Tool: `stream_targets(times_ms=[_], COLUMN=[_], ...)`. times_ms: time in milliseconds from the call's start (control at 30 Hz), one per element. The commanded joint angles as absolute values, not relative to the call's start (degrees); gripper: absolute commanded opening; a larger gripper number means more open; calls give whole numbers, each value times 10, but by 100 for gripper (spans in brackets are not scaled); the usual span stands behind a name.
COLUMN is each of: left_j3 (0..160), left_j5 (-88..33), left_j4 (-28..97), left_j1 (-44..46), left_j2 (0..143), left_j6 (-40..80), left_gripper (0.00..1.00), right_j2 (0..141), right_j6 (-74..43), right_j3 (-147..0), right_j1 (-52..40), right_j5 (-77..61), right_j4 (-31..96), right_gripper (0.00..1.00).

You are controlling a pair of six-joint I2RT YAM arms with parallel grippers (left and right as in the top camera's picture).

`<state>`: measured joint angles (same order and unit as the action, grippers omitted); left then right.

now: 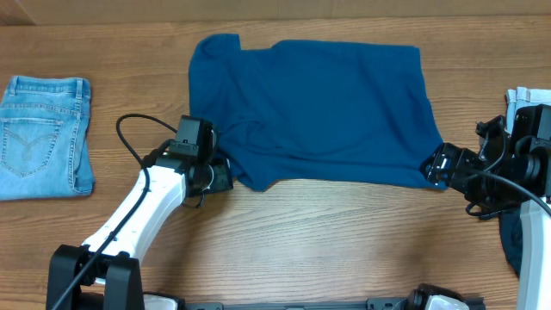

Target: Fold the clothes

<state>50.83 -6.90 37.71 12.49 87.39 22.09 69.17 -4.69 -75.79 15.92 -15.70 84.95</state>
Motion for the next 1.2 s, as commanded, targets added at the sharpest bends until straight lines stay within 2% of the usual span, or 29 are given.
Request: stream_targets(times_ms=[0, 133, 233, 267, 300, 333, 467, 667, 800, 833, 867, 967, 1067, 1167], left_j3=[493, 461, 461, 461, 461, 461, 461, 461, 461, 461, 461, 472, 517, 579], left_j5=[-71, -54, -76, -76, -86, -107, -162, -225, -189, -176, -170, -175, -238, -320], left_j4=[327, 240, 236, 236, 236, 236, 256, 313, 309, 307, 300, 296, 387, 535], left_j1=[124, 124, 124, 124, 124, 124, 124, 124, 124, 124, 124, 124, 124, 124], left_j2=[869, 869, 869, 869, 869, 869, 869, 869, 869, 869, 869, 867, 839, 782], left_j6=[214, 212, 212, 213, 214, 214, 221, 223, 223, 223, 223, 223, 234, 282], left_gripper=[55, 55, 49, 41, 24, 15, 13, 21, 21, 15, 5, 4, 4, 4], right_j2=[689, 689, 689, 689, 689, 689, 689, 689, 689, 689, 689, 689, 689, 689], right_j6=[-48, -47, -48, -48, -48, -47, -47, -47, -47, -47, -47, -47, -47, -47], right_j3=[-757, -757, -757, -757, -757, -757, -757, -757, -757, -757, -757, -757, -757, -757], right_j1=[157, 157, 157, 157, 157, 157, 157, 157, 157, 157, 157, 157, 157, 157], right_j5=[-162, -162, -162, -162, -162, -162, -162, -162, -162, -162, -162, -162, -162, -162], right_j4=[847, 847, 847, 847, 847, 847, 847, 847, 848, 848, 848, 849, 849, 845], right_gripper=[100, 100, 100, 100, 100, 100, 100, 100, 100, 100, 100, 100, 100, 100])
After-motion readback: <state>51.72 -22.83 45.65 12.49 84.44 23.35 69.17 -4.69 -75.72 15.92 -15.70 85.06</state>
